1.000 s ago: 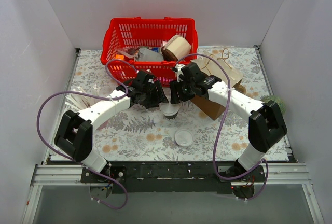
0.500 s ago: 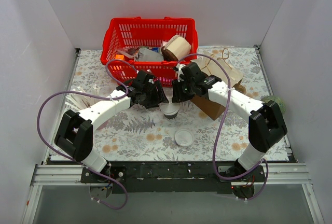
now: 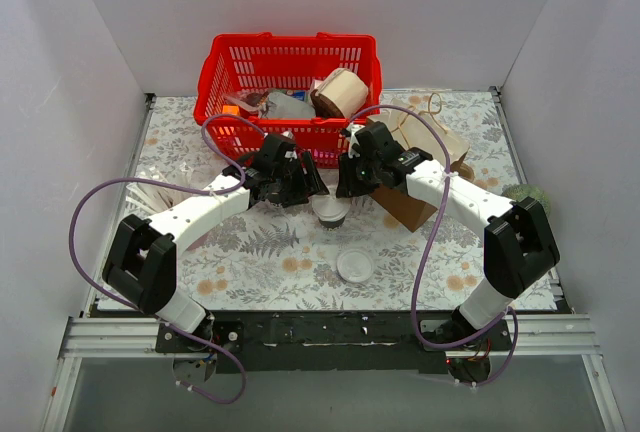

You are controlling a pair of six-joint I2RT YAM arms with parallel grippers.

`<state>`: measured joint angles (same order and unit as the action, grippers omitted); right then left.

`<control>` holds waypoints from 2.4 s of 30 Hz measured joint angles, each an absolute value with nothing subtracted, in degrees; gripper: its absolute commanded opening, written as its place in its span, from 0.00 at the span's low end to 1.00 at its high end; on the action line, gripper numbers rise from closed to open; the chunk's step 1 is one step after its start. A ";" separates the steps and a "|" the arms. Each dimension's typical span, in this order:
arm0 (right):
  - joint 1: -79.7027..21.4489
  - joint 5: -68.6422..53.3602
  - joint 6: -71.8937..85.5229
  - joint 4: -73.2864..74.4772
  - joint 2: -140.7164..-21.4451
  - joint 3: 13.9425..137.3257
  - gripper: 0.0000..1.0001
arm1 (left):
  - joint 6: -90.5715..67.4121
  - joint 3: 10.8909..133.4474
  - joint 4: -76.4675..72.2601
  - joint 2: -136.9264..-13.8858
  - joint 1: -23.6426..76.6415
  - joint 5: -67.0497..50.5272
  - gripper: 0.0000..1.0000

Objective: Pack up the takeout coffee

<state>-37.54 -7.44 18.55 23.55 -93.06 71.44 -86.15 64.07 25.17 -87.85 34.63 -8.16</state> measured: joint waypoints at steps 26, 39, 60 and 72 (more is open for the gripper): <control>-37.50 -7.64 12.10 23.42 -92.20 71.46 0.50 | -85.14 63.44 23.70 -89.54 34.61 -9.02 0.37; -37.47 -9.19 8.62 19.44 -90.76 71.46 0.51 | -83.77 63.51 23.46 -89.84 34.63 -9.63 0.37; -37.47 -6.13 9.04 20.71 -92.55 71.46 0.40 | -83.26 63.75 22.26 -90.54 34.63 -10.98 0.37; -37.50 -6.44 12.10 20.75 -92.71 71.46 0.01 | -83.00 63.75 22.24 -90.54 34.59 -11.11 0.40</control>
<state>-37.50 -6.44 12.10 20.75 -92.71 71.46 -83.00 63.75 22.24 -90.54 34.59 -11.11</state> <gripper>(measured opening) 0.079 0.371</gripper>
